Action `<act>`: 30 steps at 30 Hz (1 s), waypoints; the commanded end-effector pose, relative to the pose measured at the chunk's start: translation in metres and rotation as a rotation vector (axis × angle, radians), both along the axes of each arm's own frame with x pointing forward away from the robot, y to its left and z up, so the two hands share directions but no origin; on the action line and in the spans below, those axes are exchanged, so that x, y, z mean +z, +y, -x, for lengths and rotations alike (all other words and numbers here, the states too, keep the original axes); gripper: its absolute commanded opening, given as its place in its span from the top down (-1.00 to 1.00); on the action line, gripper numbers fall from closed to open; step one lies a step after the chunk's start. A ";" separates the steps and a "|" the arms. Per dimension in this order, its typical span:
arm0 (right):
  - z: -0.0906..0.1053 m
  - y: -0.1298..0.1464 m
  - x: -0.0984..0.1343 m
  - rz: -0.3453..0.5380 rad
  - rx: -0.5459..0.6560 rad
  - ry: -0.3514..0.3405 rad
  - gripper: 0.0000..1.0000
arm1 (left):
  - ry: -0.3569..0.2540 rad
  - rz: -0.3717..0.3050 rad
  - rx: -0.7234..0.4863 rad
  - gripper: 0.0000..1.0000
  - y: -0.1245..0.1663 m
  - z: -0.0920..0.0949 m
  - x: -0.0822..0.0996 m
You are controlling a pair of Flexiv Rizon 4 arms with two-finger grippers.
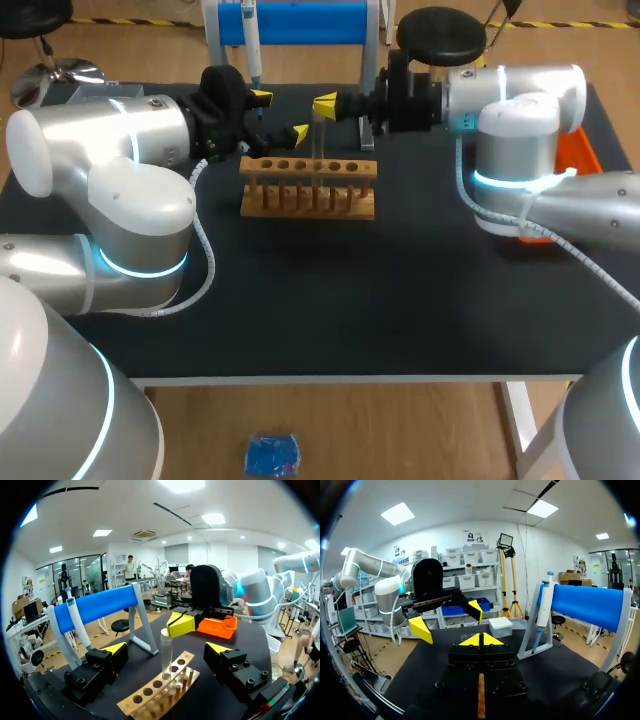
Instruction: Invert the test tube, pick up the pipette, mount the tip to pipette, aspirate from beaker and dispense into the tube, eject the tip, return the pipette, and cap with the stopper.
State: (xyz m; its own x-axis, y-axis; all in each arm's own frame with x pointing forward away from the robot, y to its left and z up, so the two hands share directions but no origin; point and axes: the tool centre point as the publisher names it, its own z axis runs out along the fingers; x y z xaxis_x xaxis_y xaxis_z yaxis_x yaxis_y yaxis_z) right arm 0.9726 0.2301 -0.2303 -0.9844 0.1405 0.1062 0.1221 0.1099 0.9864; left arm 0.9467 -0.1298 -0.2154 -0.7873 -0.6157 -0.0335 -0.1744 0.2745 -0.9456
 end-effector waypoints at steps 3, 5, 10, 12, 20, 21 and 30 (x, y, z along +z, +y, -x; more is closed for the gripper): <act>0.000 -0.004 0.001 -0.037 -0.005 -0.009 1.00 | 0.002 -0.002 -0.001 -1.00 0.000 0.000 0.000; -0.001 -0.005 0.011 -0.034 -0.007 -0.022 1.00 | 0.002 -0.002 -0.001 -1.00 0.000 0.000 0.000; -0.003 -0.008 0.038 -0.012 -0.007 -0.069 -1.00 | 0.002 -0.002 -0.001 -1.00 0.000 0.000 0.000; -0.004 -0.010 0.045 0.029 -0.008 -0.092 -1.00 | 0.002 -0.002 -0.001 -1.00 0.000 0.000 0.000; -0.008 -0.031 0.065 0.289 0.016 -0.195 -1.00 | 0.002 -0.002 -0.001 -1.00 0.000 0.000 0.000; -0.008 -0.036 0.067 0.298 0.021 -0.203 -1.00 | 0.002 -0.002 -0.001 -1.00 0.000 0.000 0.000; -0.003 -0.075 0.067 0.483 0.014 -0.260 -1.00 | 0.002 -0.002 -0.001 -1.00 0.000 0.000 0.000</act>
State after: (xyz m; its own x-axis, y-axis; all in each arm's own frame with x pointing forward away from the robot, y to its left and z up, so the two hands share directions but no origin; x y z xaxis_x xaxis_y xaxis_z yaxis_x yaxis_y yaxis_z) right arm 0.9846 0.1702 -0.1697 -0.9710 0.1022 -0.2161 -0.1441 0.4709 0.8703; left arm 0.9467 -0.1298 -0.2154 -0.7873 -0.6157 -0.0335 -0.1745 0.2745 -0.9456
